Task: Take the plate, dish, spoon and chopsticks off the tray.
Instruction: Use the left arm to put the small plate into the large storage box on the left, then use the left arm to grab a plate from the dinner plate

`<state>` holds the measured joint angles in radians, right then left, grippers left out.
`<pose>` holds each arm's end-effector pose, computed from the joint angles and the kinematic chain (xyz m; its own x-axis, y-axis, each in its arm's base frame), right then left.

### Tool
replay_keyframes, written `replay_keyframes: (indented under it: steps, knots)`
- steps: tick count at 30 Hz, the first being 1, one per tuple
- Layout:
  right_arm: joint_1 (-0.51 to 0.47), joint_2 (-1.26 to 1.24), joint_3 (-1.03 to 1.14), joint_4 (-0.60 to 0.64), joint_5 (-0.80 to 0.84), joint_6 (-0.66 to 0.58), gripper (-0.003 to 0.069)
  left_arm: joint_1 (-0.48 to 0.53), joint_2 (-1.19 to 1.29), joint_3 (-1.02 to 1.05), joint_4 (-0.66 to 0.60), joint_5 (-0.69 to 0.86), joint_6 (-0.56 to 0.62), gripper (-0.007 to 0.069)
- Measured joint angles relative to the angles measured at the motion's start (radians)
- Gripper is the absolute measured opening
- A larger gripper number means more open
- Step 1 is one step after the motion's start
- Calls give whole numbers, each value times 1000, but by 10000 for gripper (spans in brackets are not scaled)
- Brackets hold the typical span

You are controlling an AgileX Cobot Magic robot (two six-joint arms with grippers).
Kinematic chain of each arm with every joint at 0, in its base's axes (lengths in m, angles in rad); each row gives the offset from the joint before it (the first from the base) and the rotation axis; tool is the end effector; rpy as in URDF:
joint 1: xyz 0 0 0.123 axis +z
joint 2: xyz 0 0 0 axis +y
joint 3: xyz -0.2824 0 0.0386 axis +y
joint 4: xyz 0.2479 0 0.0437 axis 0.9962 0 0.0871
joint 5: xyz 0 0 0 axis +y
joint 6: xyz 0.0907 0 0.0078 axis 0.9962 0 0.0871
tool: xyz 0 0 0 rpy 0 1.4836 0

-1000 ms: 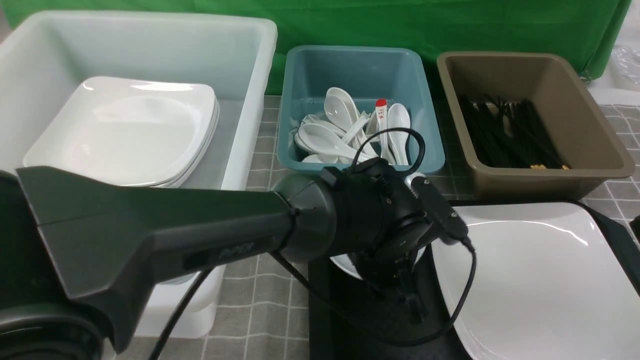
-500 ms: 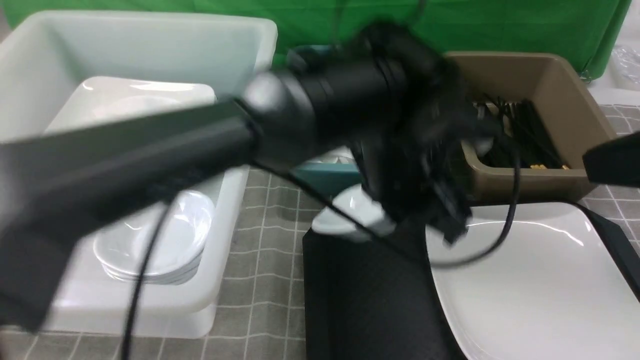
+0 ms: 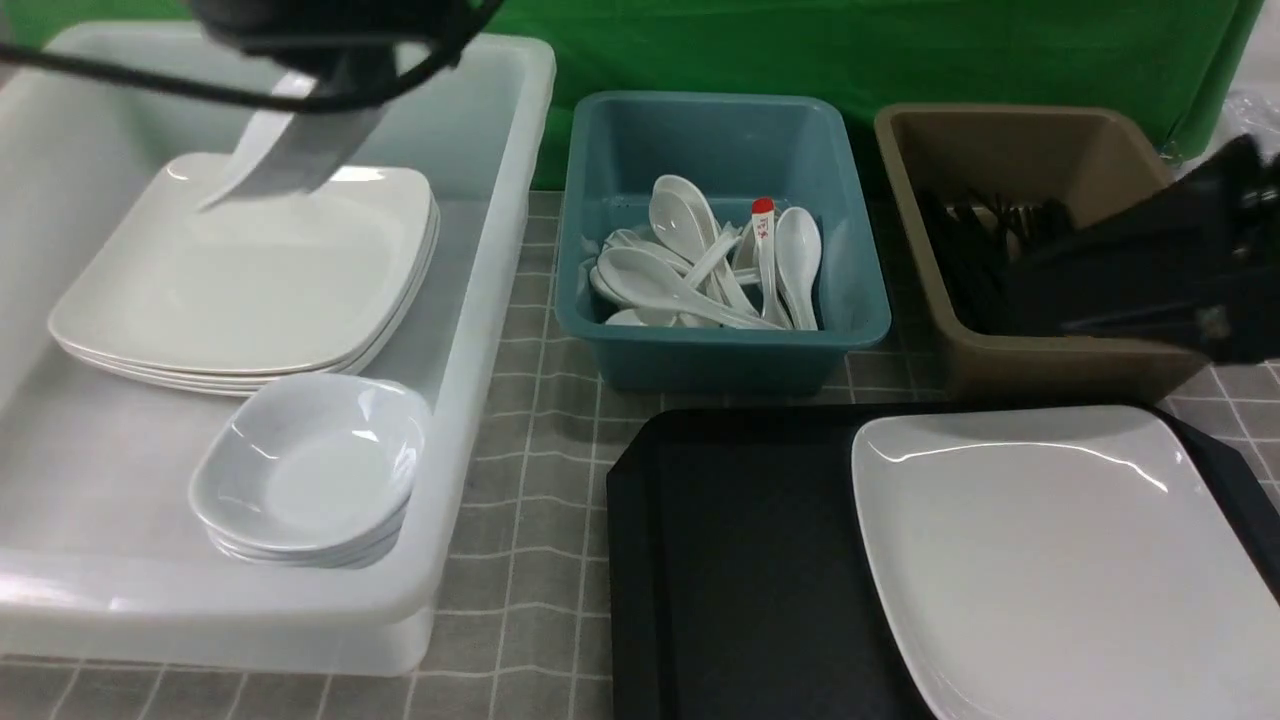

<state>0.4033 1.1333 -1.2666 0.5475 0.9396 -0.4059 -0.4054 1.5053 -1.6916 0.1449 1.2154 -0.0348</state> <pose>0.1885 0.1221 0.4218 -0.5097 -0.2772 -0.8145 -0.6978 0.6870 0.2028 0.2886 -0.1104 0.4234 -0.7361 0.3331 -0.5892 0.3290 0.9369 0.1186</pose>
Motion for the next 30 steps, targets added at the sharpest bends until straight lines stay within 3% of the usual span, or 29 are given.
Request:
replay_keyframes:
  steps: [5,11,16,19,20,21,22,25,28,30]
  knots:
    - [152,122,0,-15,-73,-2,27,74,-61,298,-31,-66,5,33]
    - [195,164,0,-28,-126,-3,27,74,-59,501,-90,-236,14,41]
    - [198,161,0,-40,-132,-3,28,74,-59,579,-50,-337,14,177]
    - [198,160,0,-85,-125,9,29,74,-65,580,-34,-339,8,342]
    - [198,159,0,-127,-125,40,29,74,-70,567,-57,-323,3,424]
    - [198,157,0,-184,-125,73,29,74,-74,551,-92,-309,2,459]
    - [198,157,0,-195,-125,85,29,74,-76,548,-101,-305,2,467]
    - [198,129,0,-402,-116,207,29,56,-93,484,-253,-259,35,548]
    - [198,91,0,-592,-80,304,29,-9,-94,440,-349,-274,35,535]
    - [193,58,0,-712,-18,369,29,-79,-78,419,-396,-311,35,463]
